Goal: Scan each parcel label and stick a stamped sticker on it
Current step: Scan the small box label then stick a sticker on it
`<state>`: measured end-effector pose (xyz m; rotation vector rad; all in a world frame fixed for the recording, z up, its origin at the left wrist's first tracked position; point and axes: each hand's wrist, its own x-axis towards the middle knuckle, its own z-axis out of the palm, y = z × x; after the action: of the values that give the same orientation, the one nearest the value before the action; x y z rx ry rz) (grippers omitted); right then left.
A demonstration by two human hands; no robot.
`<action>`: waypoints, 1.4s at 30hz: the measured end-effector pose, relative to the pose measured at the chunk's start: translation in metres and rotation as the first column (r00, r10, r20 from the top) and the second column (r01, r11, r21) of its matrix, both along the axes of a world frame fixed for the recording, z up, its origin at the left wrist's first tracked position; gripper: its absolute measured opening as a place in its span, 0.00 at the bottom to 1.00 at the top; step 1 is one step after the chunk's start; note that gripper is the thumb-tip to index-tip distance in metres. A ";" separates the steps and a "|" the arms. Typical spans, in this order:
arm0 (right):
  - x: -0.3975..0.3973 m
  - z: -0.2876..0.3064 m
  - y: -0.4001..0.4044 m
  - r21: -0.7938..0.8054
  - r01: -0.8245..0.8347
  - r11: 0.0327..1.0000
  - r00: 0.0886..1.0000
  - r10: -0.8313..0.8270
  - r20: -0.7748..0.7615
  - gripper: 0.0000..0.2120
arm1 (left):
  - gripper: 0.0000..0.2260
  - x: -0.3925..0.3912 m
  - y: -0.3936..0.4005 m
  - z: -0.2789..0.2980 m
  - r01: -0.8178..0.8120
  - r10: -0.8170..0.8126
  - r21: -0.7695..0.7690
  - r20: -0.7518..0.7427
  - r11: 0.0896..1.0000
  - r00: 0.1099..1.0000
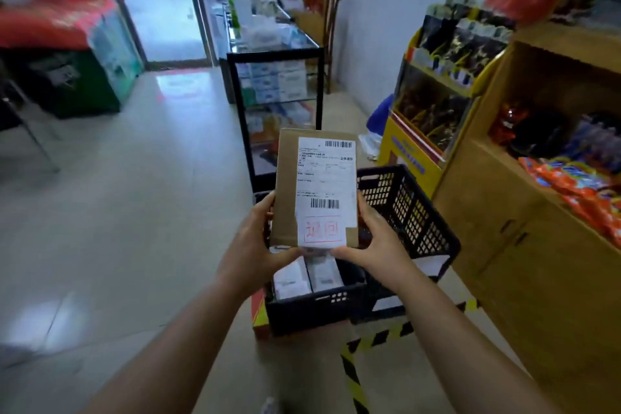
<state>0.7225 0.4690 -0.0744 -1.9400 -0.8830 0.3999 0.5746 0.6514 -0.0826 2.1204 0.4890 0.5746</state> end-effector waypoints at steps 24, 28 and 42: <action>0.204 -0.208 0.228 -0.336 -0.121 0.934 0.893 -0.046 -0.448 0.47 | 0.45 0.195 0.219 -0.212 -0.025 -0.104 -0.279 -0.438 0.960 0.893; 0.233 -0.251 0.234 -0.374 -0.109 0.921 0.862 -0.100 -0.497 0.46 | 0.38 0.225 0.222 -0.250 -0.041 -0.113 -0.318 -0.451 0.947 0.885; 0.295 -0.370 0.266 -0.345 -0.186 0.920 0.789 -0.069 -0.610 0.44 | 0.46 0.272 0.238 -0.356 -0.161 -0.059 -0.303 -0.605 0.939 0.794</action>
<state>1.0174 0.7352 -0.4444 -1.9332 -0.4442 1.2527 0.8463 0.8899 -0.4386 1.9189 0.9354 -0.1933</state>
